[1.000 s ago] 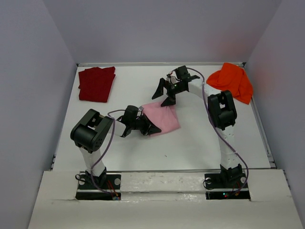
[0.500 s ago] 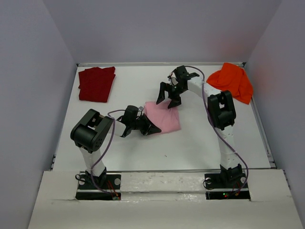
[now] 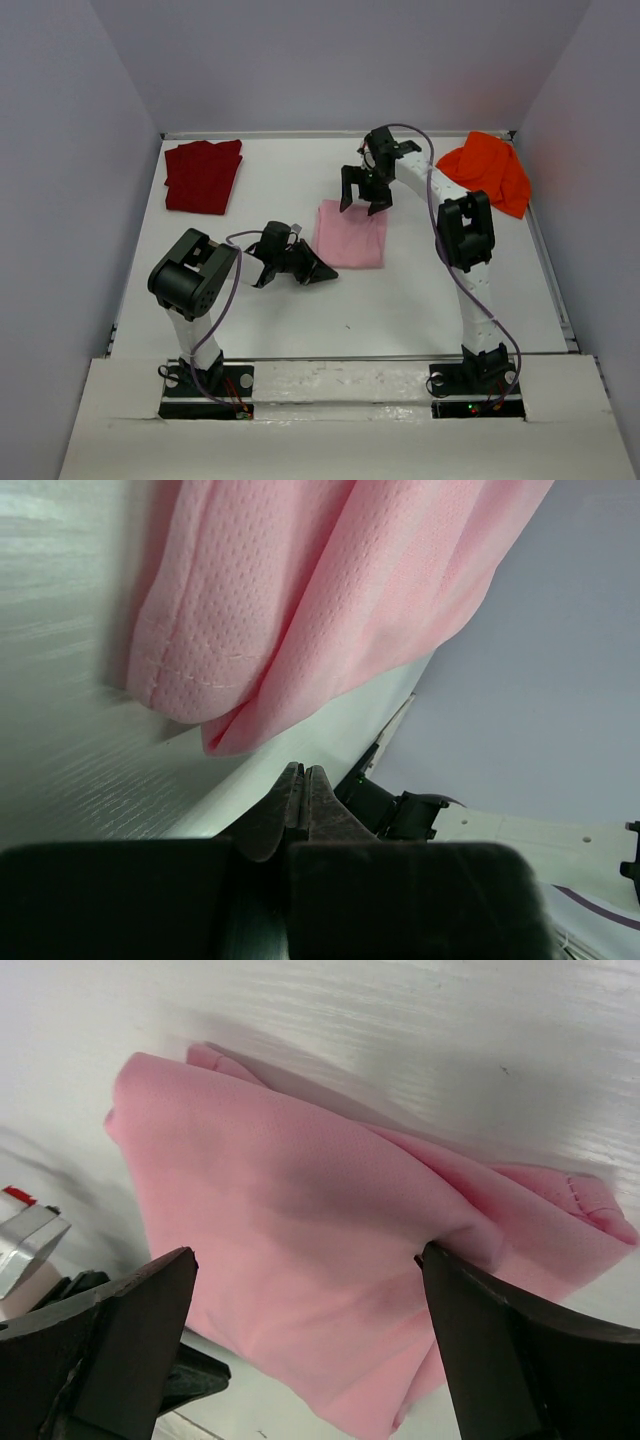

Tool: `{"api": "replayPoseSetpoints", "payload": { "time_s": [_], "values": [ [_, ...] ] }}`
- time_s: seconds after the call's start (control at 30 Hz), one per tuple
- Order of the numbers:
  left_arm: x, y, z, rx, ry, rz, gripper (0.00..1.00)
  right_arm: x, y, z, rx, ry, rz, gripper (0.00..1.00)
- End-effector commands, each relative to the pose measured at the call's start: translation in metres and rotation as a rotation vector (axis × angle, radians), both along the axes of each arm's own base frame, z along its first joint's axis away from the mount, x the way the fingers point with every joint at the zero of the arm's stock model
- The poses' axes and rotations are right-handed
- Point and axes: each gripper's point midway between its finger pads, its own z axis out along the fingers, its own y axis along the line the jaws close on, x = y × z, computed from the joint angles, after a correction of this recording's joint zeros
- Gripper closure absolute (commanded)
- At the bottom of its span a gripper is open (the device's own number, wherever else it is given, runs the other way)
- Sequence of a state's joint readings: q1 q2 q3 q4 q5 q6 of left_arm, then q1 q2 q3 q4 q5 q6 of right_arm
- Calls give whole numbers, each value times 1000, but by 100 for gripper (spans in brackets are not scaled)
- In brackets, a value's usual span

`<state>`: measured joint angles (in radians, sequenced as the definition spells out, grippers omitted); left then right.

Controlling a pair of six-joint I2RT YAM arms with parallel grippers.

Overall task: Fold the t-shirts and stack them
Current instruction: Smooth out wrinkles on the folded tshirt, then put the neatly folded tshirt into the corner of the board with the left arm

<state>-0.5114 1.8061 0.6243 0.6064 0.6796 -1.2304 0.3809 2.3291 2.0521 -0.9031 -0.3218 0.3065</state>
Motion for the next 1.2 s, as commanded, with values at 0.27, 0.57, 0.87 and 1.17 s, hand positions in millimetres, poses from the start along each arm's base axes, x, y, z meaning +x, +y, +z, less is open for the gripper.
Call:
{"api": "replayPoseSetpoints", "payload": {
  "time_s": [0.27,0.57,0.87,1.17],
  "values": [
    [30,-18,49,-52,-144,-15,89,-3,15,47,111,-16,20,0],
    [68,-18,78,141,-285,-57,76,-3,21,60,247,26,10,0],
    [57,-20,4,188,-156,-102,54,8,25,79,361,33,-11,0],
    [46,-22,-37,181,-61,-124,100,19,21,98,442,25,-38,0]
  ]
}}
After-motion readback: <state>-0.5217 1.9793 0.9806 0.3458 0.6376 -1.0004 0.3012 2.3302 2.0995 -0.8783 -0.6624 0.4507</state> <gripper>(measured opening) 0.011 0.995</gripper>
